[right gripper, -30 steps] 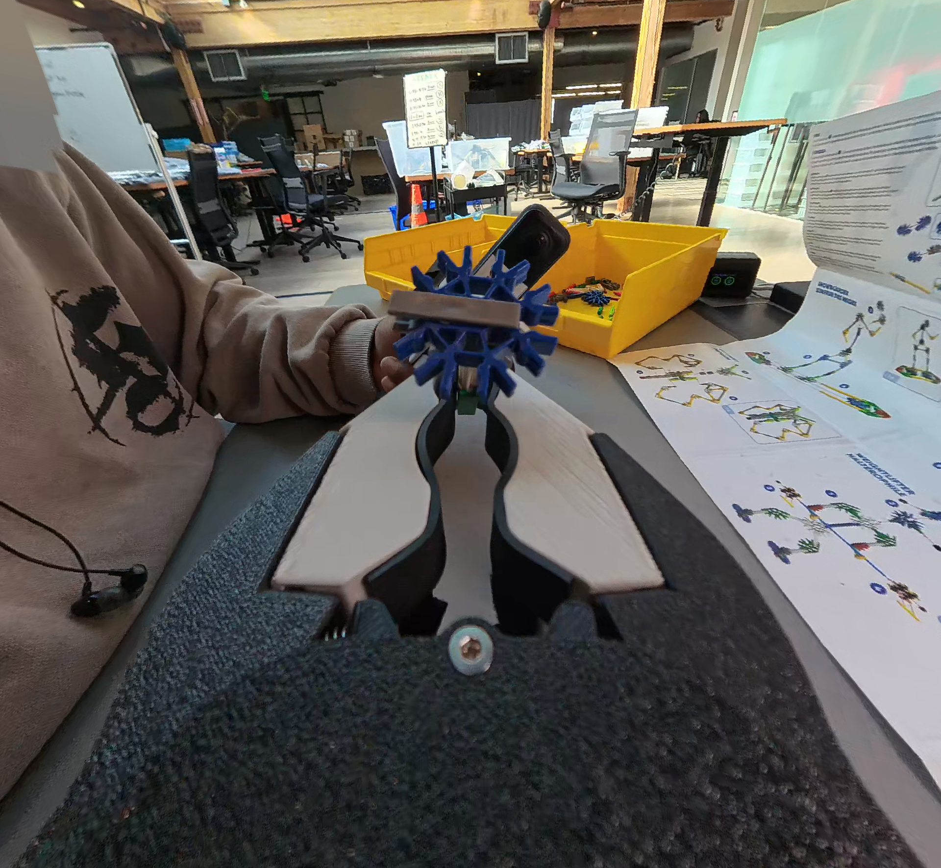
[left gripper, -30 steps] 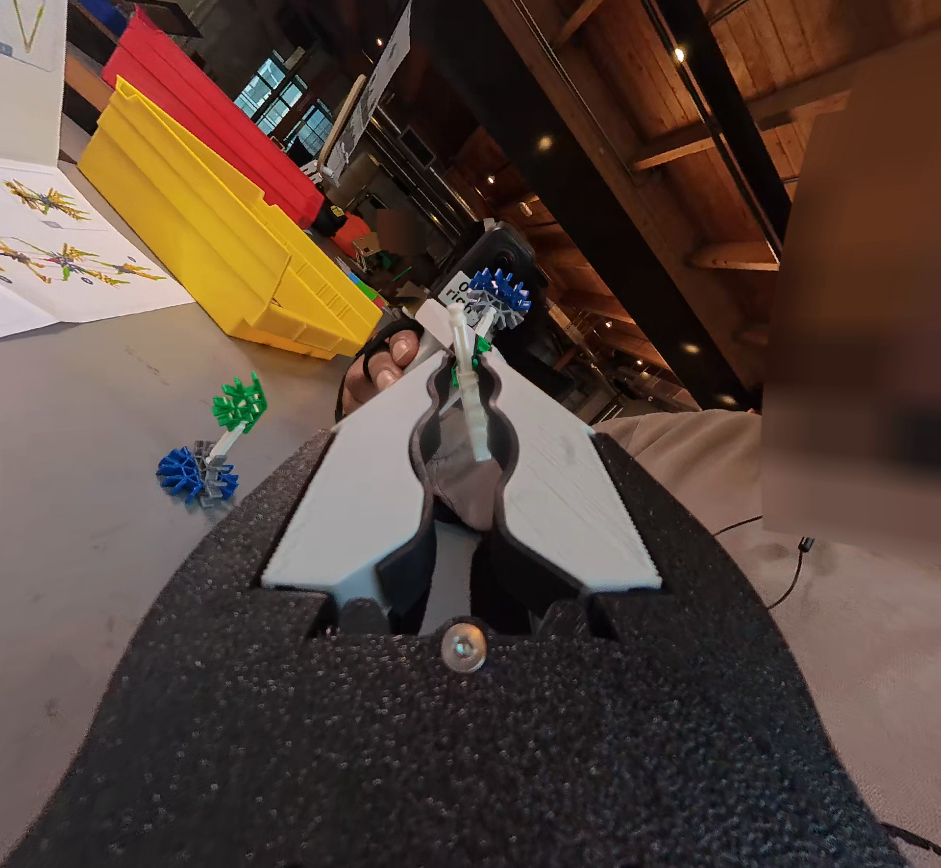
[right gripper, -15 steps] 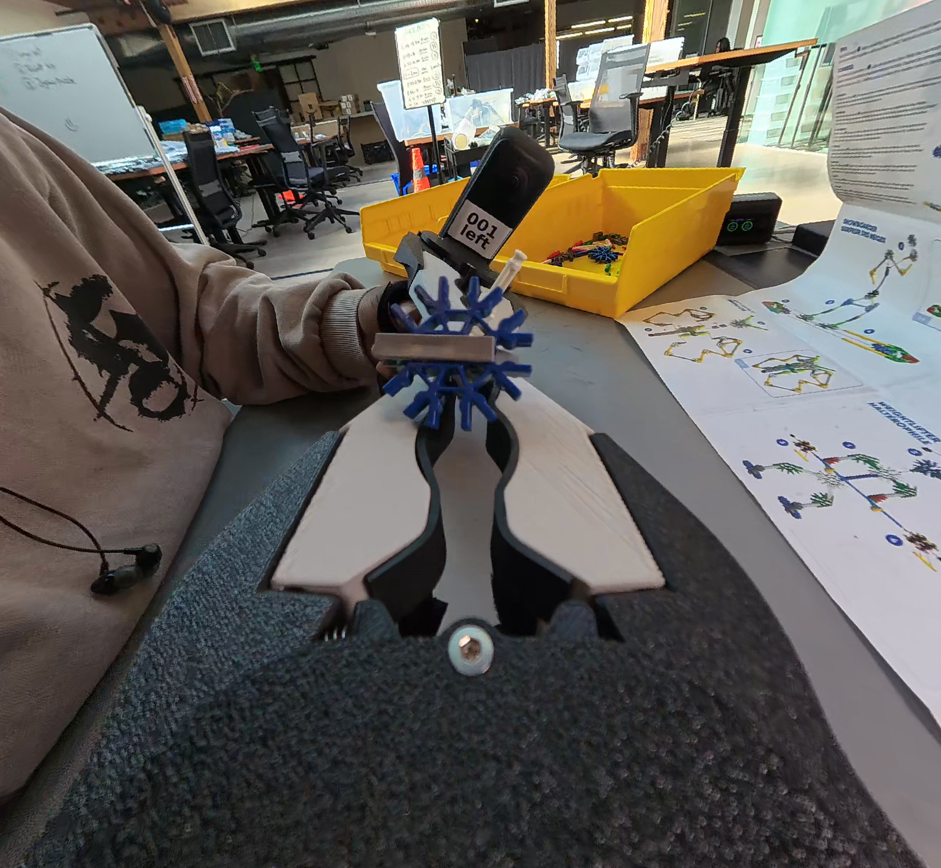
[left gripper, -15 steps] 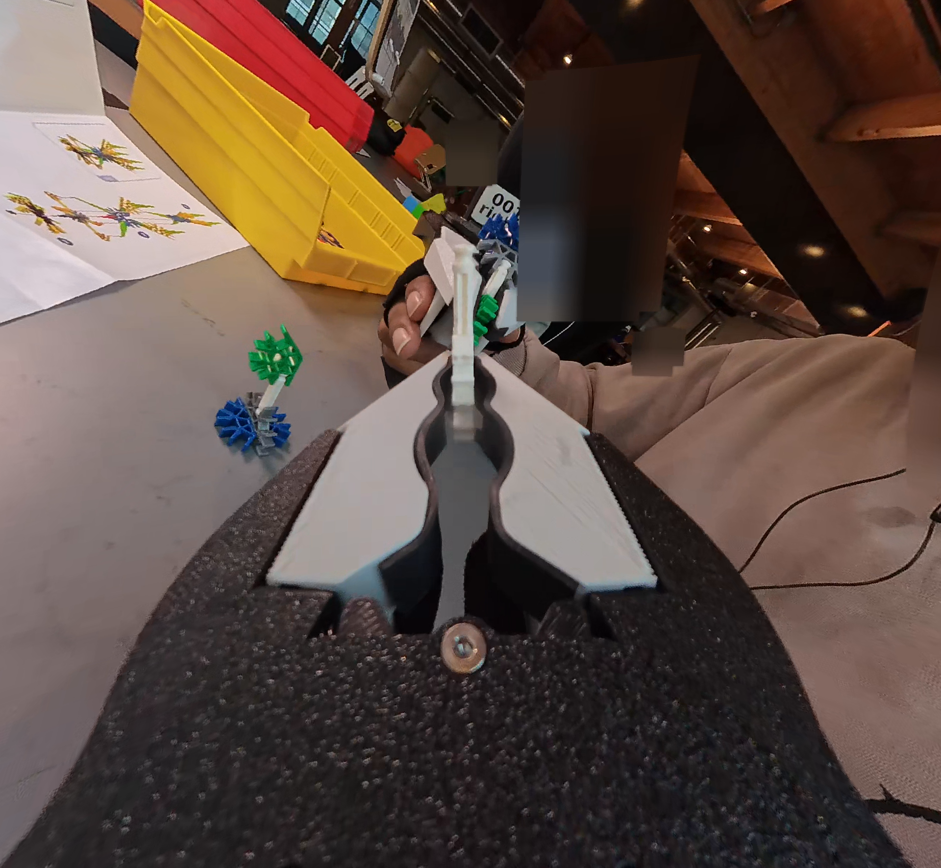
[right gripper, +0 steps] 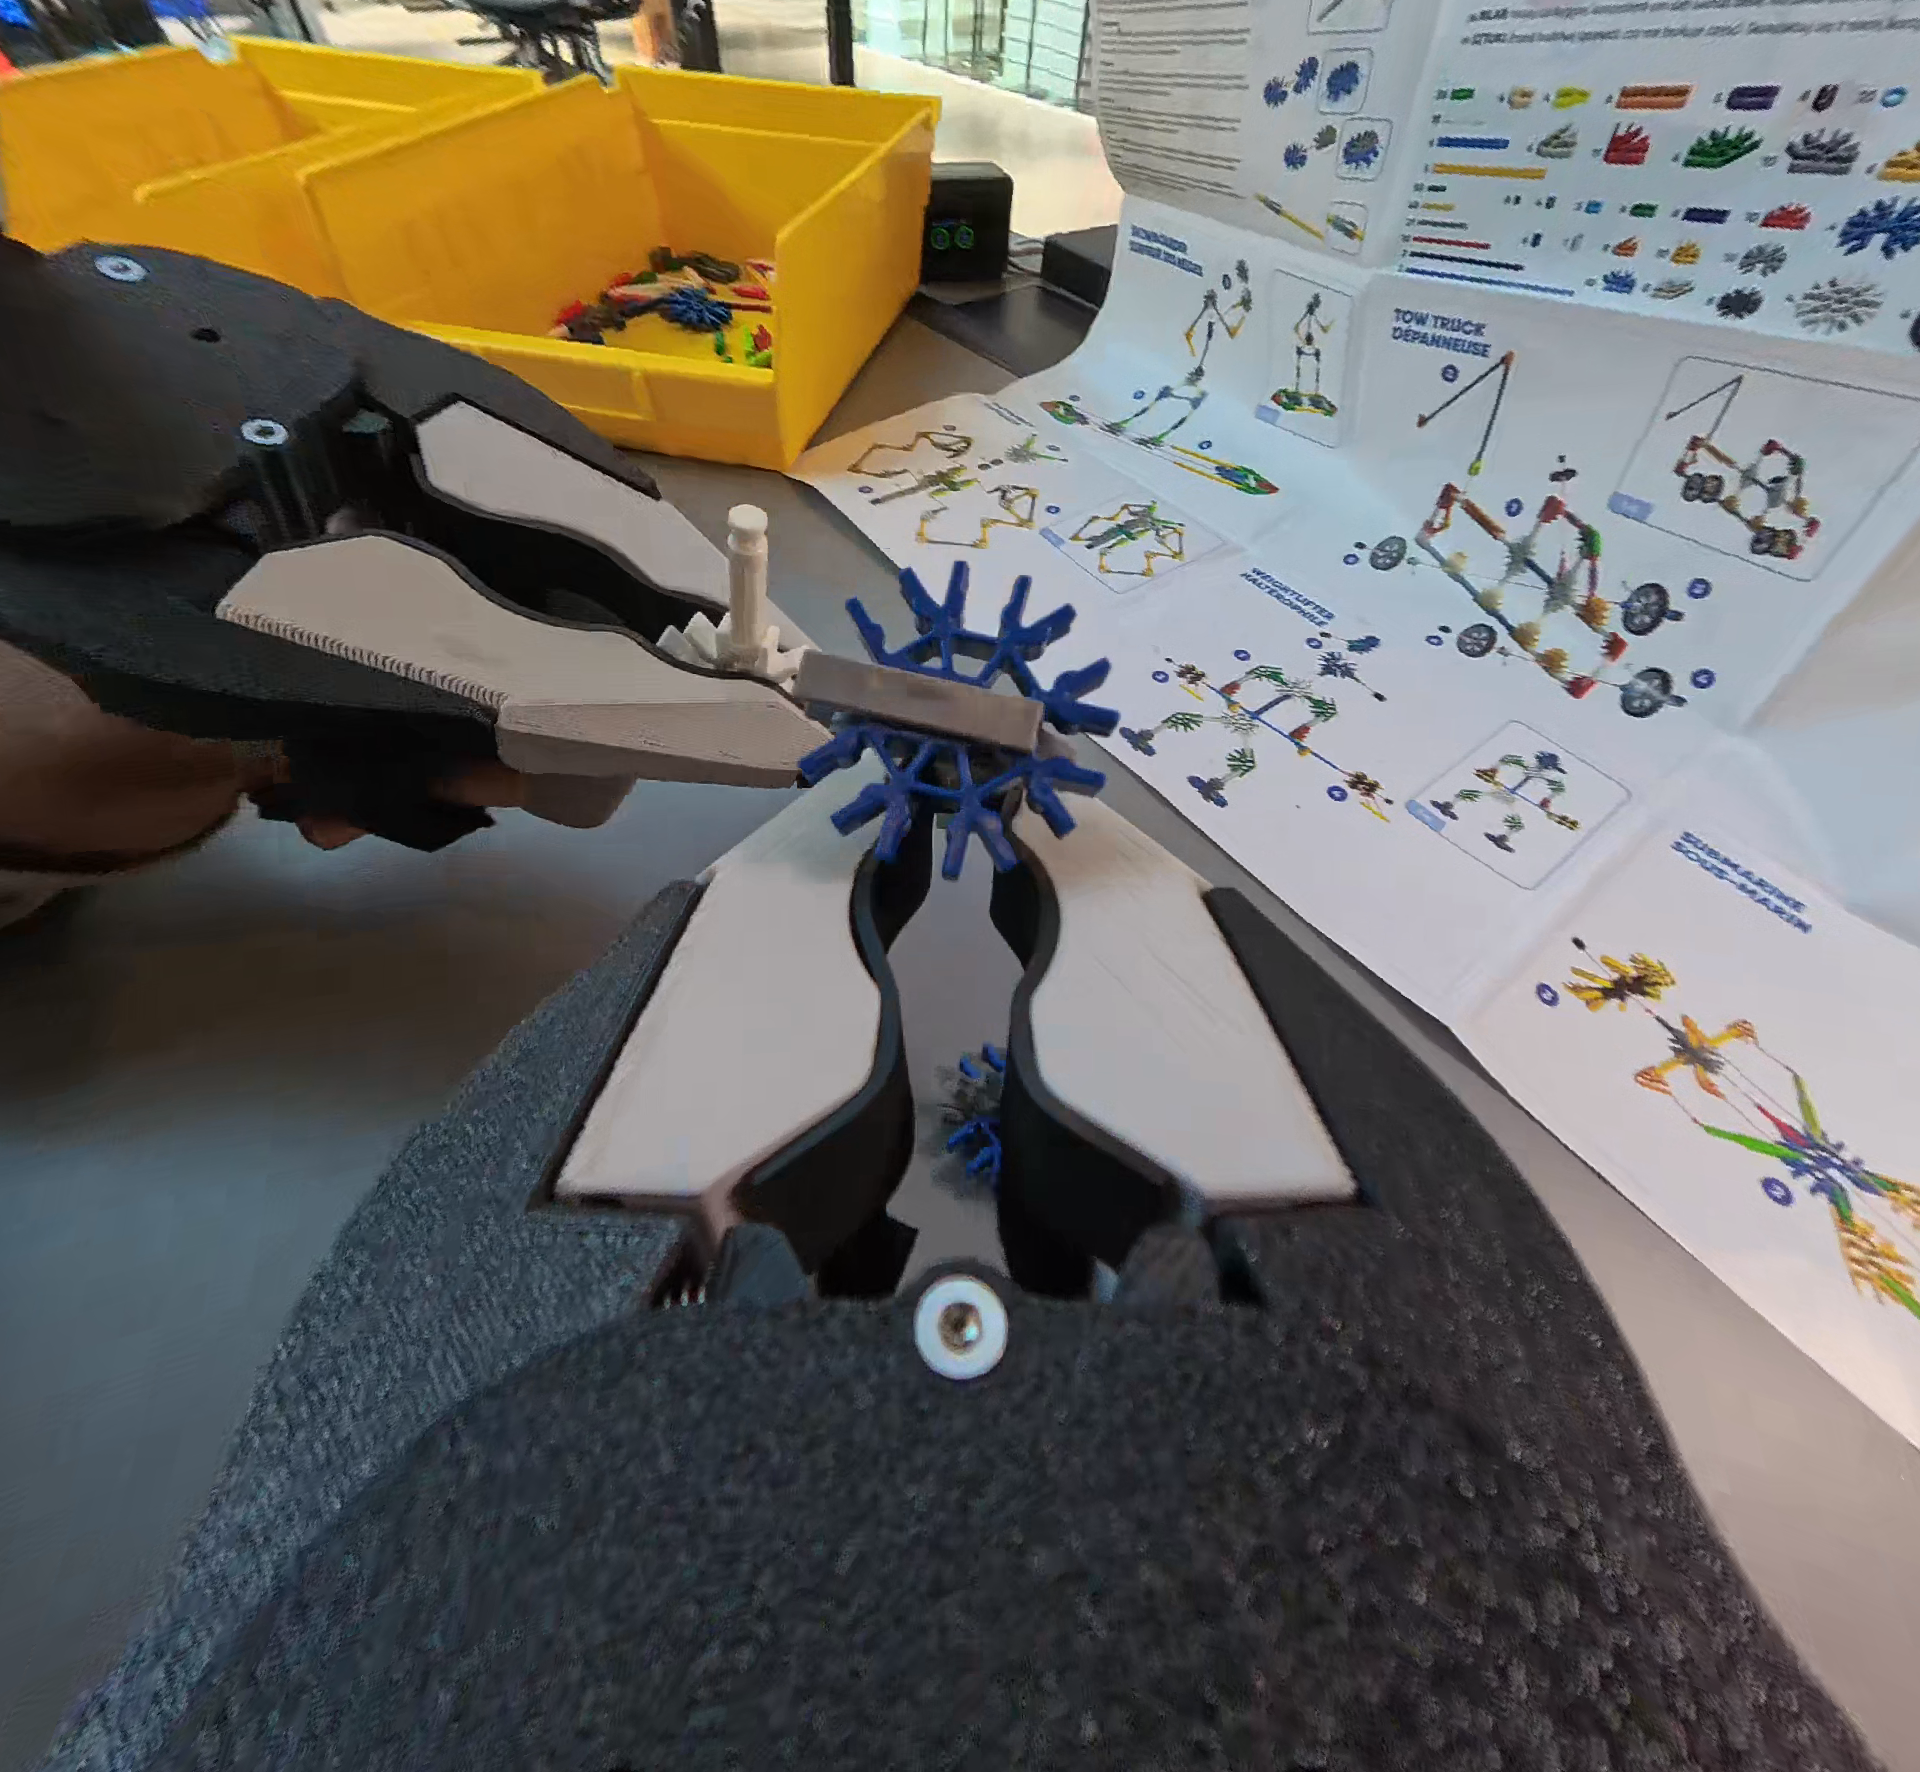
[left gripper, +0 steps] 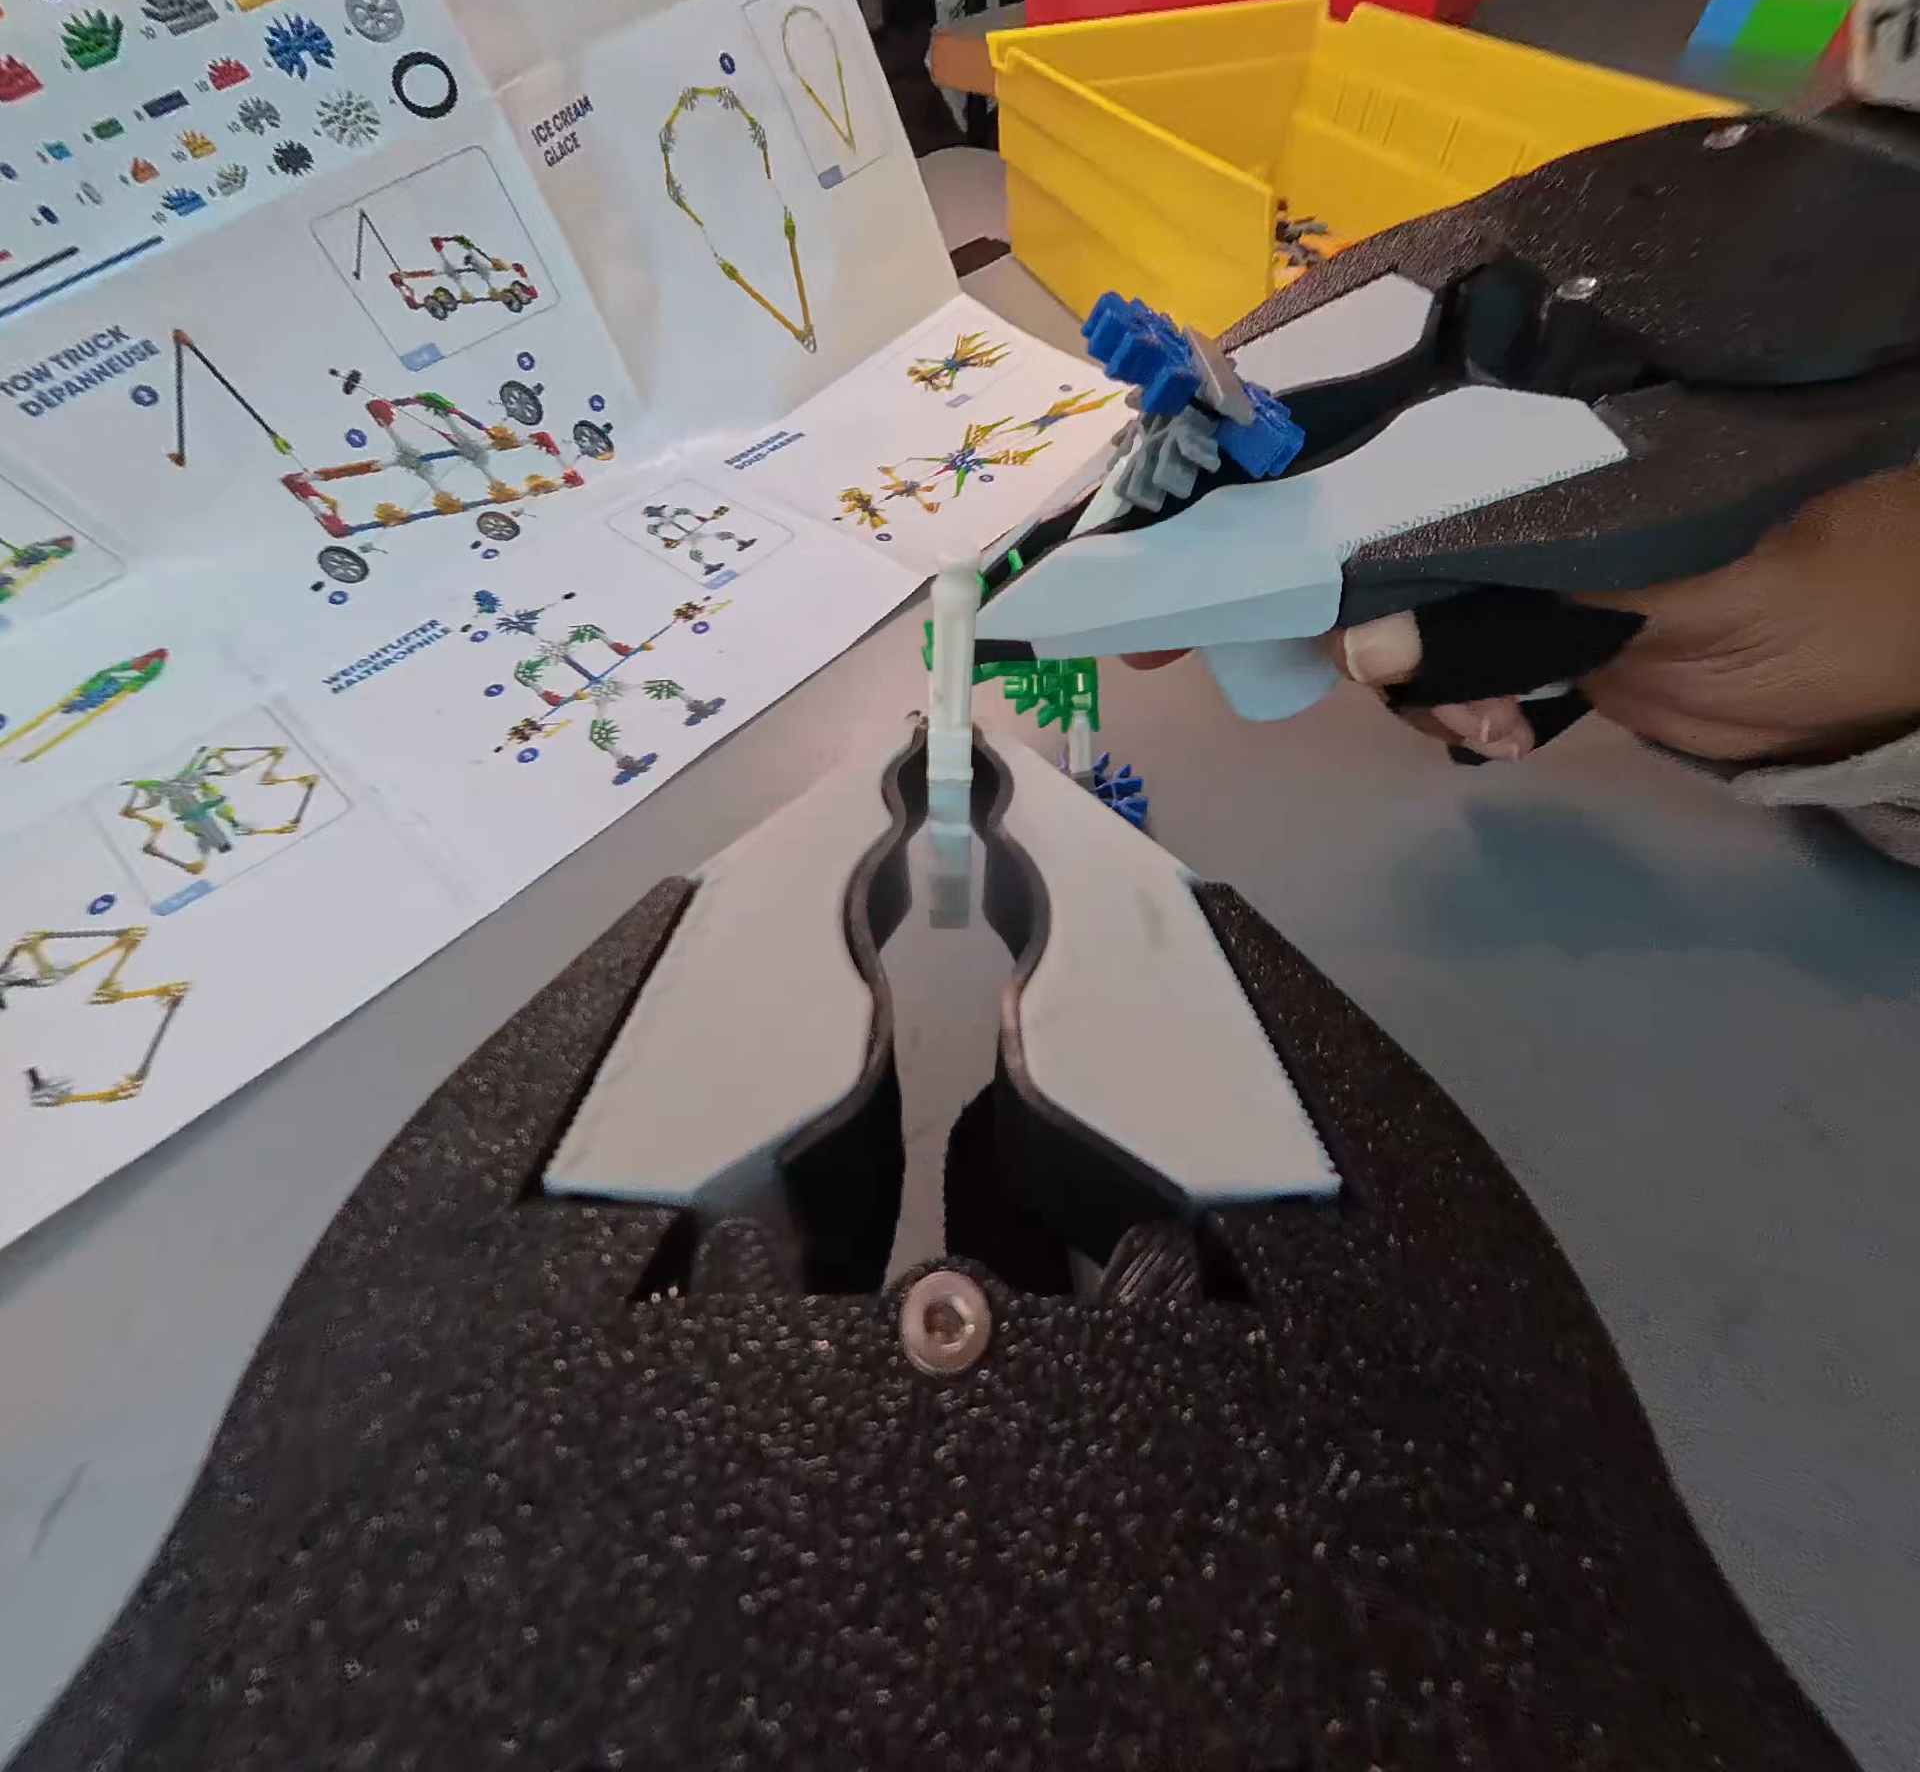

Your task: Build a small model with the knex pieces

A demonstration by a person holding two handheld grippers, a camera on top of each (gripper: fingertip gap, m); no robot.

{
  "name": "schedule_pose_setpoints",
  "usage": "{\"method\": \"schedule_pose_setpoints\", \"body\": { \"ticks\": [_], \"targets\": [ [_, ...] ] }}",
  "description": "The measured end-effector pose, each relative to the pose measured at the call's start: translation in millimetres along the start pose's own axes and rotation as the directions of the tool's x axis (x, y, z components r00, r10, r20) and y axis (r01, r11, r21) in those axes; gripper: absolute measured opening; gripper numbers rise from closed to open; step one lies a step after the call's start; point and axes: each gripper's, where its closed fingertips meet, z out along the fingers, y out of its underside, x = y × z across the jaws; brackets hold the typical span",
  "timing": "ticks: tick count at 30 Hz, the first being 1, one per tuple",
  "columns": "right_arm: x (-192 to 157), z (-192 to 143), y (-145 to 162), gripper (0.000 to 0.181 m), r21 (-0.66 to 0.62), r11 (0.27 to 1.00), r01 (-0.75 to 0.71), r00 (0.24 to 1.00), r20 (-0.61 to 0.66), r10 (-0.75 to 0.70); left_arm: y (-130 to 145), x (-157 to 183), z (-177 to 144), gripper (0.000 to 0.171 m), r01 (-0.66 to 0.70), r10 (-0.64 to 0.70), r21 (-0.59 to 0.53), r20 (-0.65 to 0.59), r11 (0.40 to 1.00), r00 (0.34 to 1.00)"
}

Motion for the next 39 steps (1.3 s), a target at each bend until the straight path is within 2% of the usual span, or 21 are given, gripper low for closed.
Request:
{"method": "schedule_pose_setpoints", "body": {
  "ticks": [2, 3, 6, 9, 12, 14, 17, 18, 21, 25, 28, 31, 34, 36, 39],
  "targets": [
    [2, 1, 2, 0.004, -0.029, 0.998, 0.058, 0.998, -0.038, -0.059, 4, -3, 3, 0.005, -0.055, 0.055, -0.030, 0.019, 0.998, 0.998],
    [4, 1, 1, 0.004, -0.022, 0.998, 0.055, 0.998, -0.037, -0.056, 4, -5, 4, 0.005, -0.014, 0.014, -0.031, 0.000, 0.999, 1.000],
    [23, -7, 2, 0.004, -0.034, 0.994, 0.104, 0.991, -0.075, -0.107, 10, -28, -3, 0.005, 0.259, -0.260, -0.032, -0.080, 0.965, 0.962],
    [10, -14, -7, 0.004, 0.042, 0.995, 0.085, 0.994, 0.070, -0.088, 7, -48, -18, 0.005, 0.444, -0.430, 0.018, -0.218, 0.896, 0.876],
    [-27, -14, 15, 0.005, -0.075, 0.989, 0.124, 0.945, 0.314, -0.095, -4, -65, -30, 0.005, 0.601, -0.554, 0.057, -0.330, 0.797, 0.765],
    [-50, -17, 49, 0.005, -0.240, 0.950, 0.199, 0.893, 0.443, -0.075, -5, -72, -32, 0.005, 0.641, -0.584, 0.072, -0.344, 0.764, 0.735],
    [-77, -26, 78, 0.008, -0.386, 0.899, 0.208, 0.836, 0.547, 0.042, -1, -63, -28, 0.005, 0.631, -0.578, 0.035, -0.362, 0.775, 0.731],
    [-81, -29, 82, 0.016, -0.437, 0.882, 0.174, 0.827, 0.552, 0.110, 0, -58, -26, 0.006, 0.615, -0.568, 0.017, -0.365, 0.788, 0.737],
    [-60, -24, 82, 0.031, -0.467, 0.879, 0.095, 0.874, 0.462, 0.151, 3, -43, -22, 0.006, 0.565, -0.530, -0.015, -0.368, 0.825, 0.764],
    [-33, -29, 62, 0.044, -0.405, 0.914, 0.033, 0.901, 0.407, 0.148, 5, -31, -19, 0.006, 0.533, -0.508, -0.051, -0.389, 0.844, 0.768],
    [-17, -32, 45, 0.047, -0.318, 0.946, 0.068, 0.927, 0.370, 0.058, 6, -23, -19, 0.006, 0.521, -0.501, -0.077, -0.424, 0.850, 0.754],
    [-24, -35, 12, 0.044, -0.130, 0.987, 0.089, 0.917, 0.398, -0.030, 3, -2, -23, 0.006, 0.473, -0.457, -0.108, -0.514, 0.874, 0.726],
    [-41, -38, 4, 0.042, -0.058, 0.991, 0.119, 0.889, 0.451, -0.080, -2, 23, -29, 0.006, 0.412, -0.392, -0.113, -0.602, 0.904, 0.695],
    [-50, -38, 5, 0.035, -0.045, 0.990, 0.130, 0.872, 0.481, -0.093, -5, 38, -34, 0.006, 0.379, -0.356, -0.113, -0.654, 0.918, 0.668],
    [-54, -39, 3, 0.009, -0.024, 0.994, 0.108, 0.858, 0.507, -0.081, -6, 50, -37, 0.006, 0.335, -0.313, -0.105, -0.683, 0.936, 0.660]
  ]
}}
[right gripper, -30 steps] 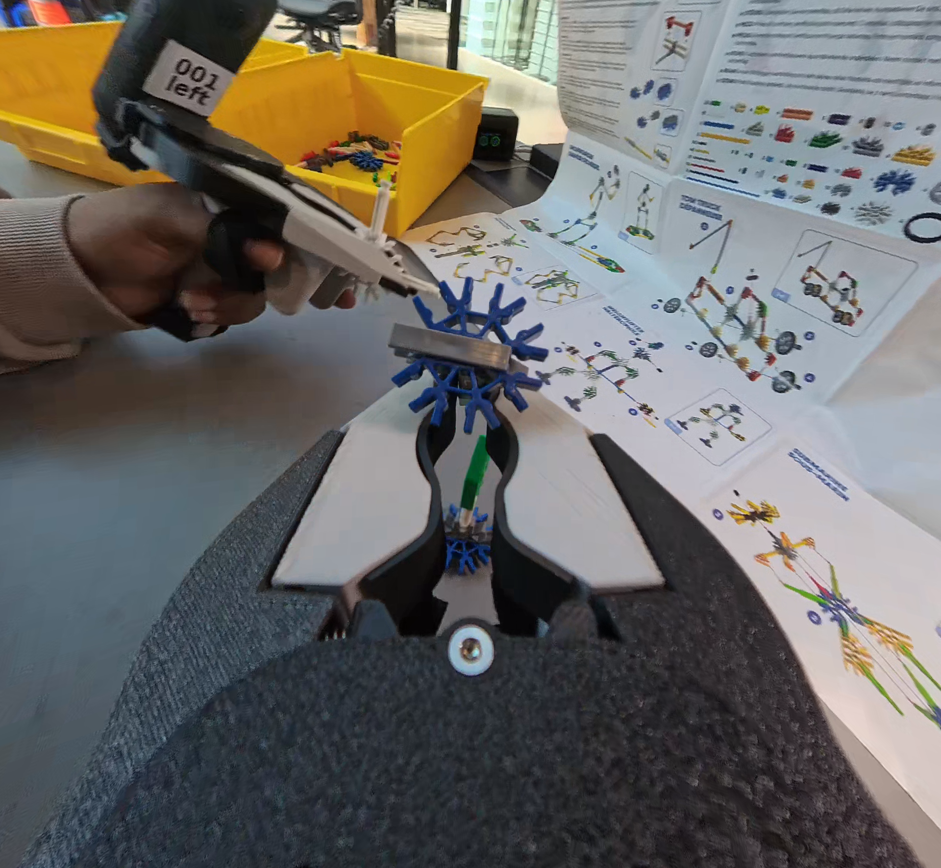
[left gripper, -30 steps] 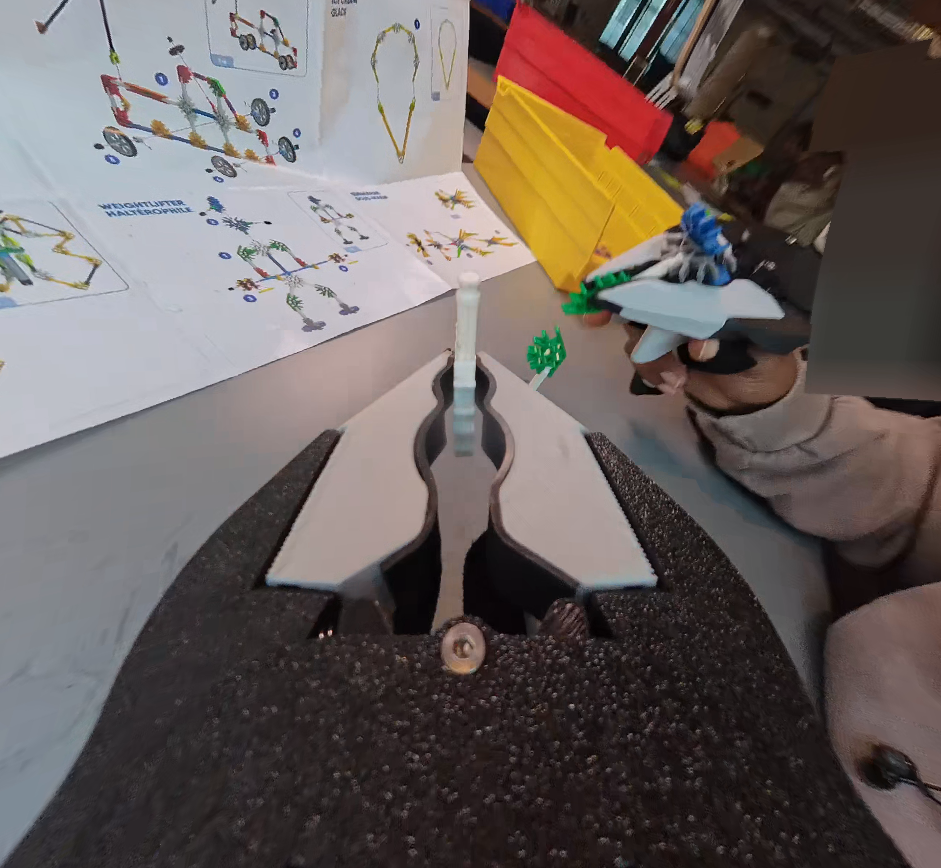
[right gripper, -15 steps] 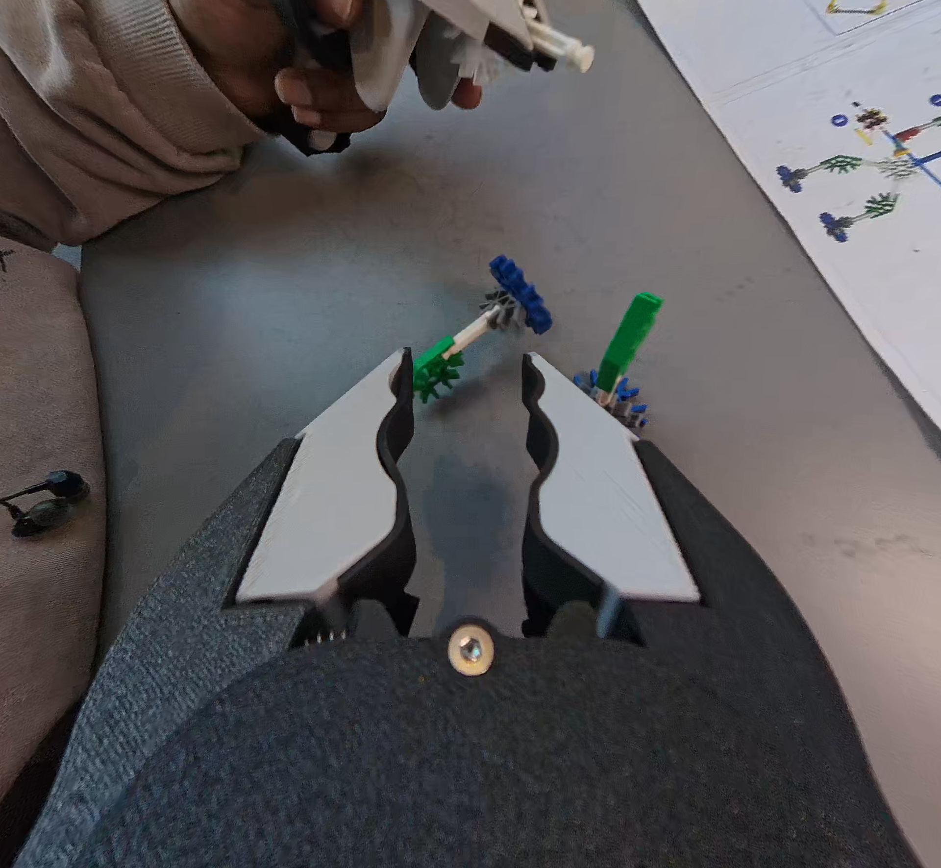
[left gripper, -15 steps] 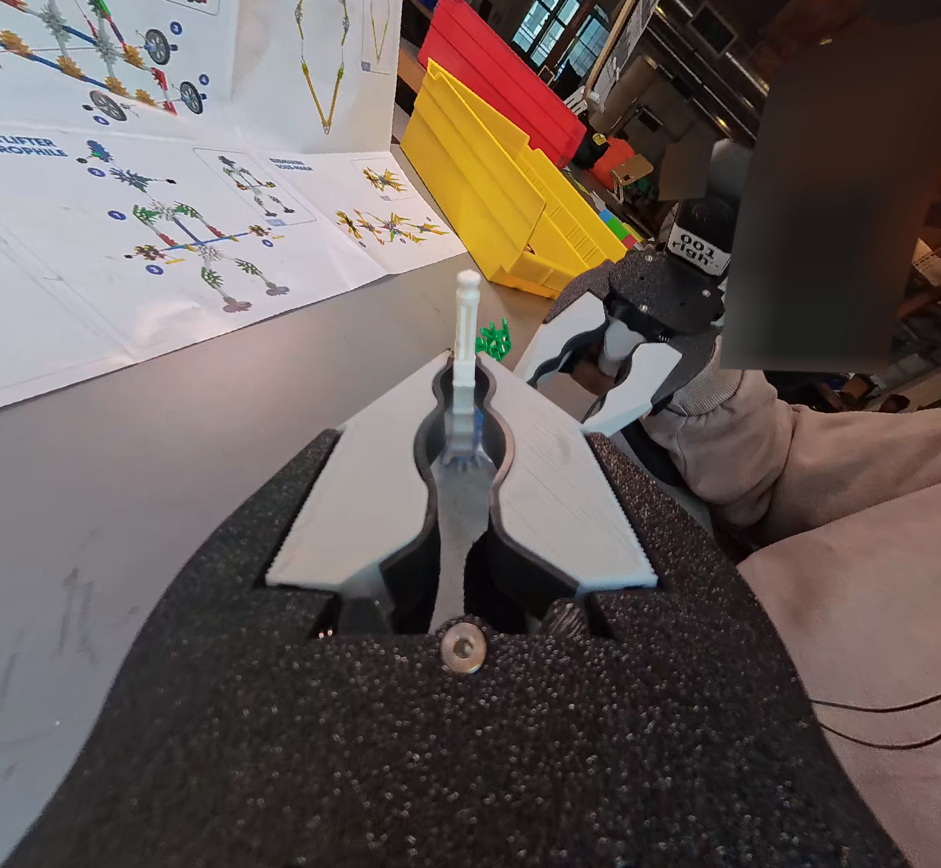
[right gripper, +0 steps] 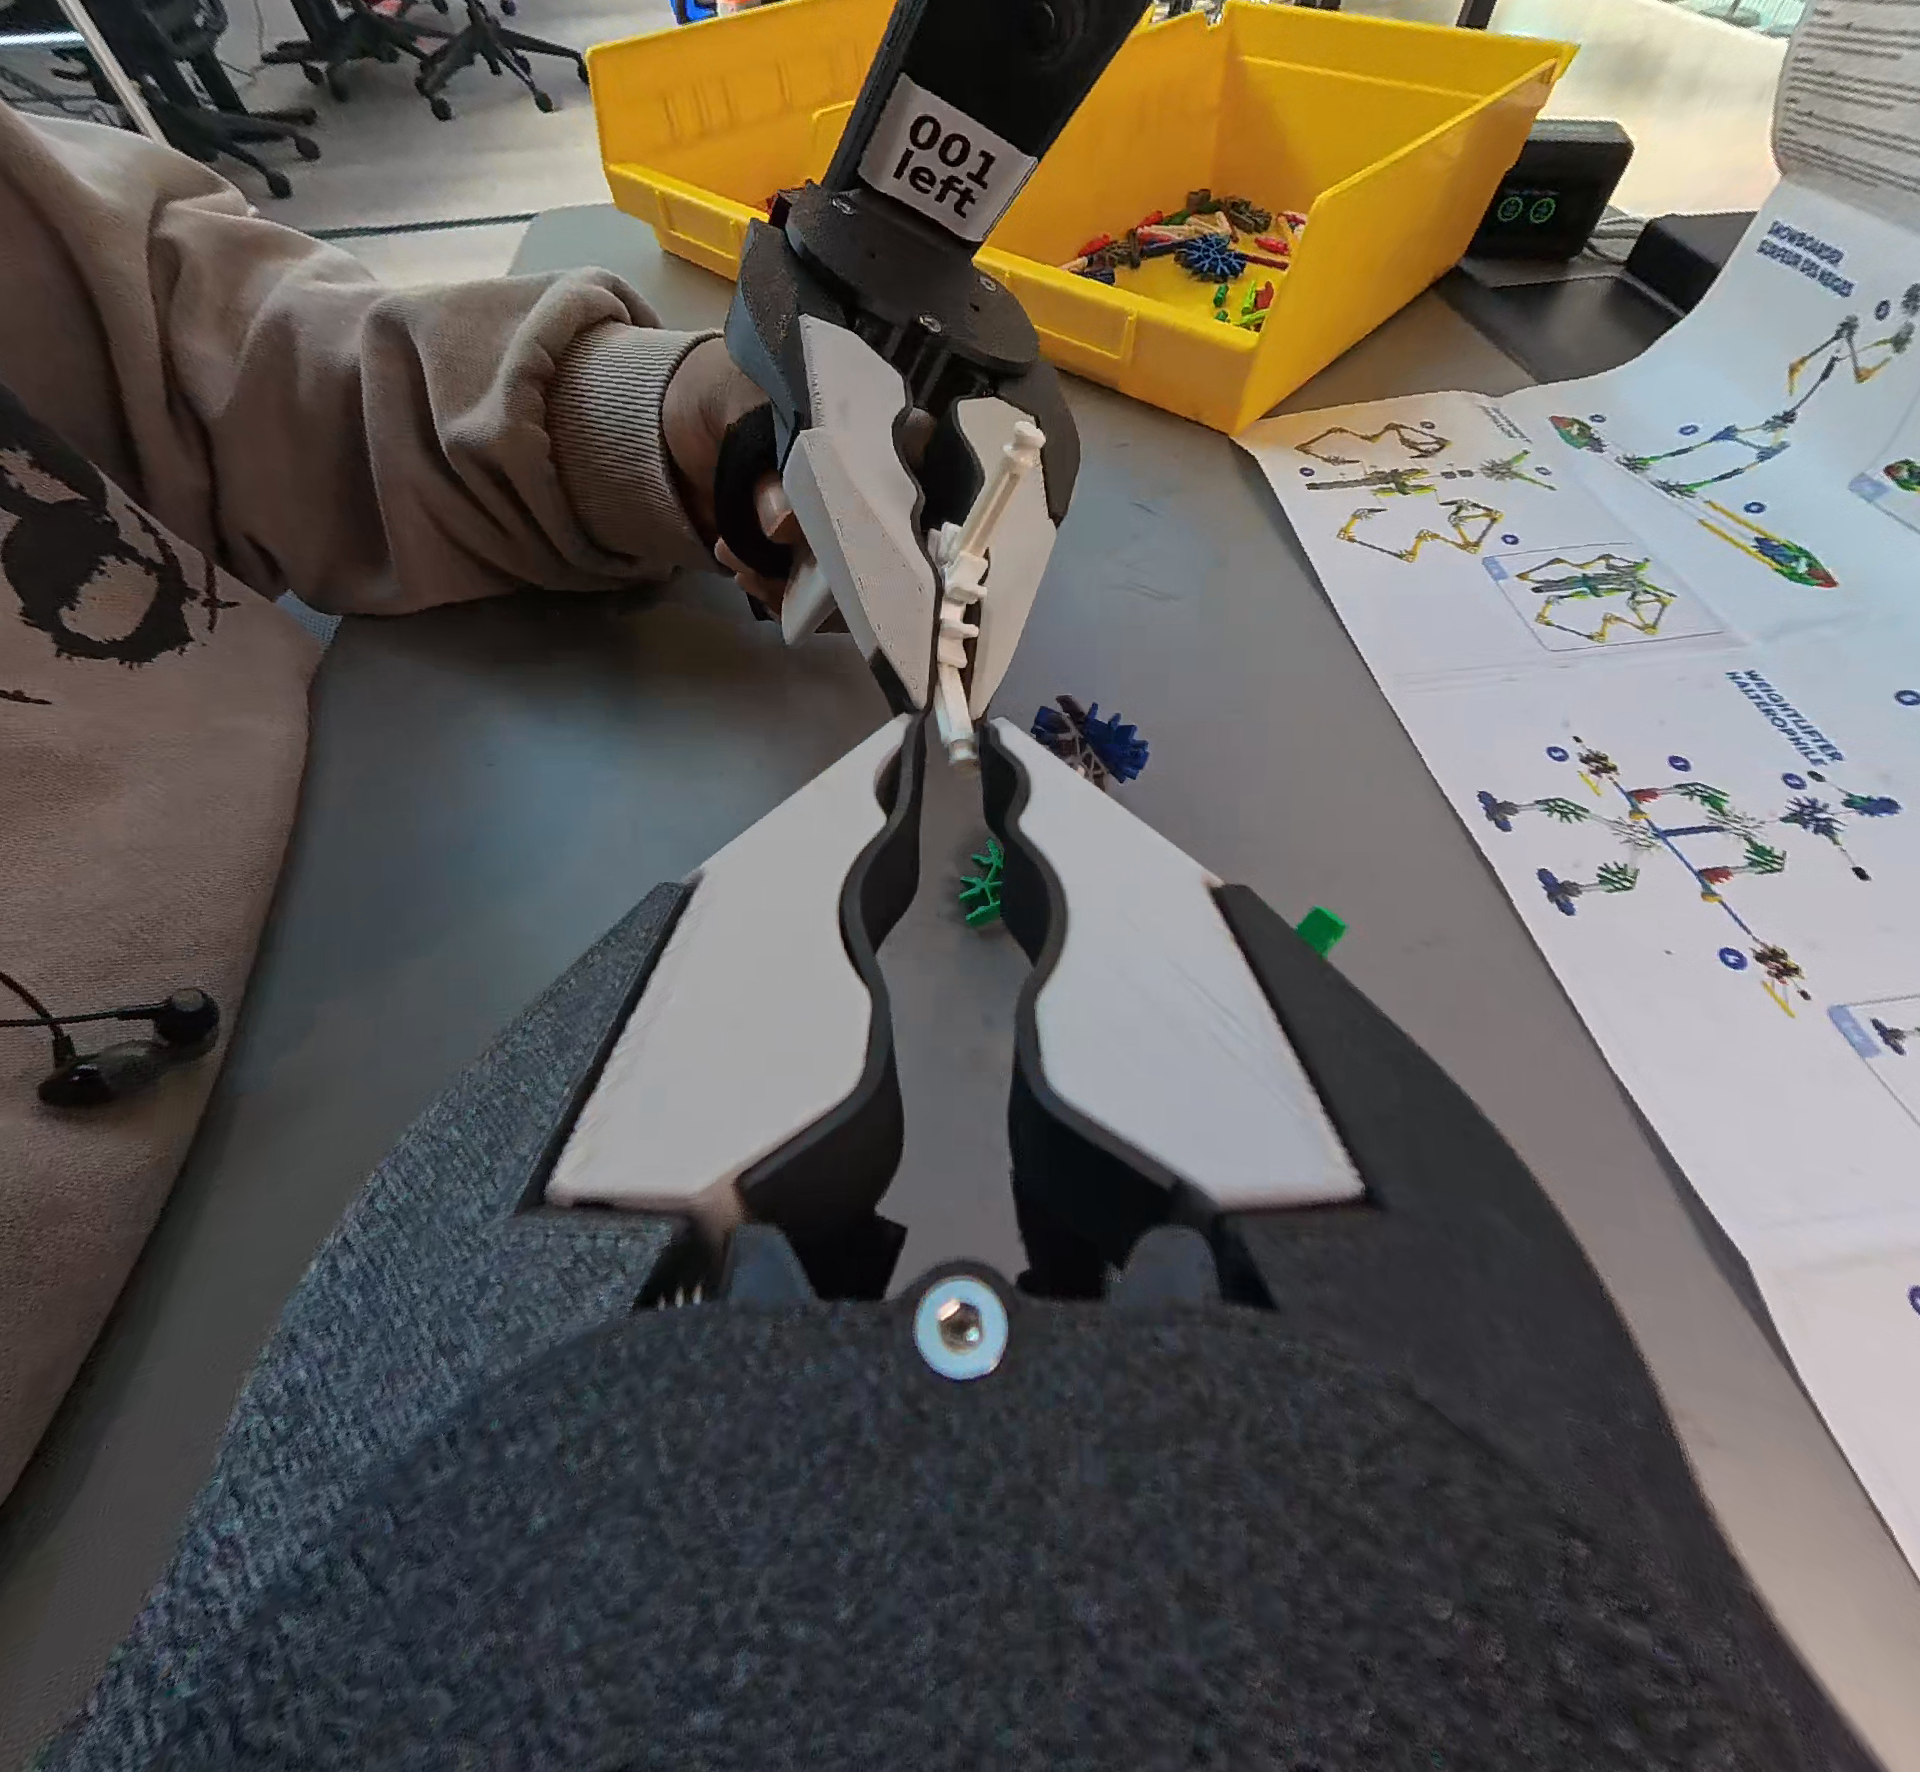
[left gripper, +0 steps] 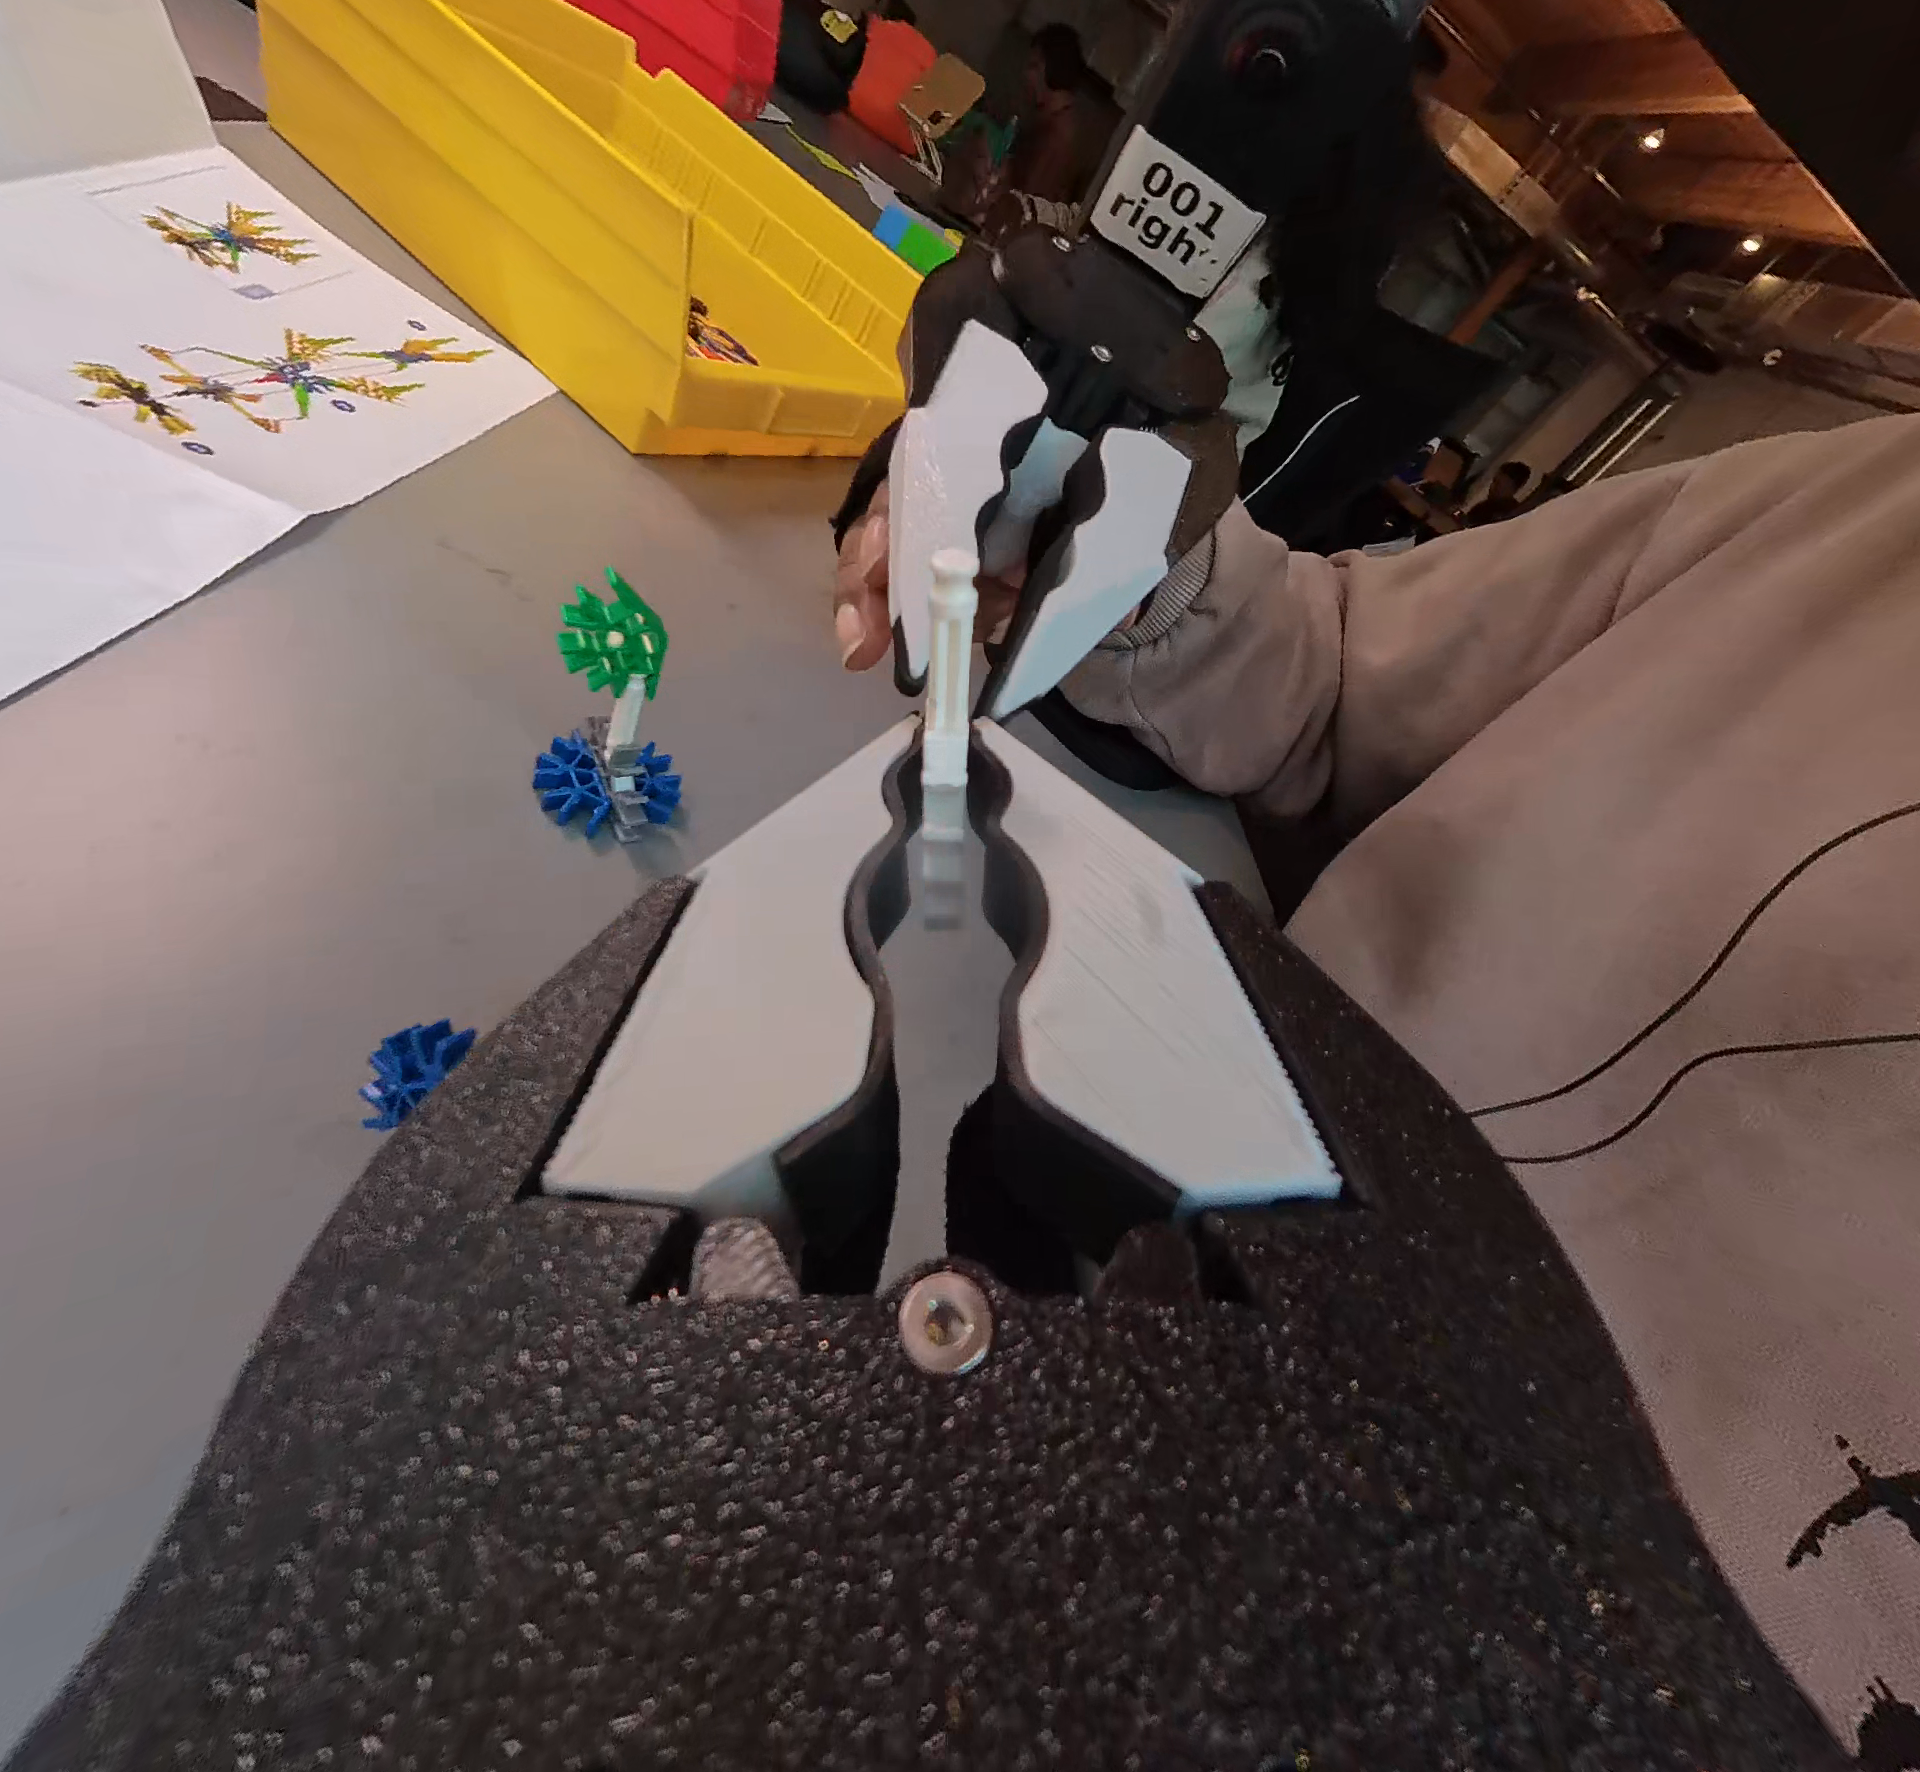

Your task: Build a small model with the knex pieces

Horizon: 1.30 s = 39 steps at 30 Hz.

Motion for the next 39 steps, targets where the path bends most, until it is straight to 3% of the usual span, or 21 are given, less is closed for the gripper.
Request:
{"method": "schedule_pose_setpoints", "body": {
  "ticks": [14, 19, 30, 32, 36, 39],
  "targets": [
    [-1, -7, -1, 0.005, 0.012, 0.999, -0.051, 0.997, 0.050, 0.051, -4, 4, -8, 0.006, -0.080, 0.080, -0.006, 0.006, 0.997, 0.997],
    [-11, -5, -5, 0.004, 0.056, 0.987, -0.150, 0.978, 0.154, 0.140, -6, 14, -5, 0.006, -0.113, 0.114, 0.009, -0.026, 0.994, 0.993],
    [-7, -5, -2, 0.004, 0.027, 0.987, -0.157, 0.979, 0.133, 0.152, -4, 11, -10, 0.012, -0.144, 0.144, -0.032, -0.005, 0.989, 0.990],
    [-7, -5, 0, 0.004, 0.020, 0.987, -0.158, 0.978, 0.139, 0.154, -3, 9, -10, 0.006, -0.140, 0.140, -0.037, 0.009, 0.989, 0.990],
    [4, -4, 4, 0.004, 0.010, 0.986, -0.165, 0.984, 0.074, 0.163, -5, -2, -8, 0.006, -0.119, 0.121, -0.030, 0.084, 0.992, 0.989],
    [23, 1, 9, 0.005, -0.010, 0.991, -0.133, 0.988, -0.084, 0.132, -7, -21, -9, 0.007, -0.135, 0.140, -0.036, 0.235, 0.990, 0.962]
  ]
}}
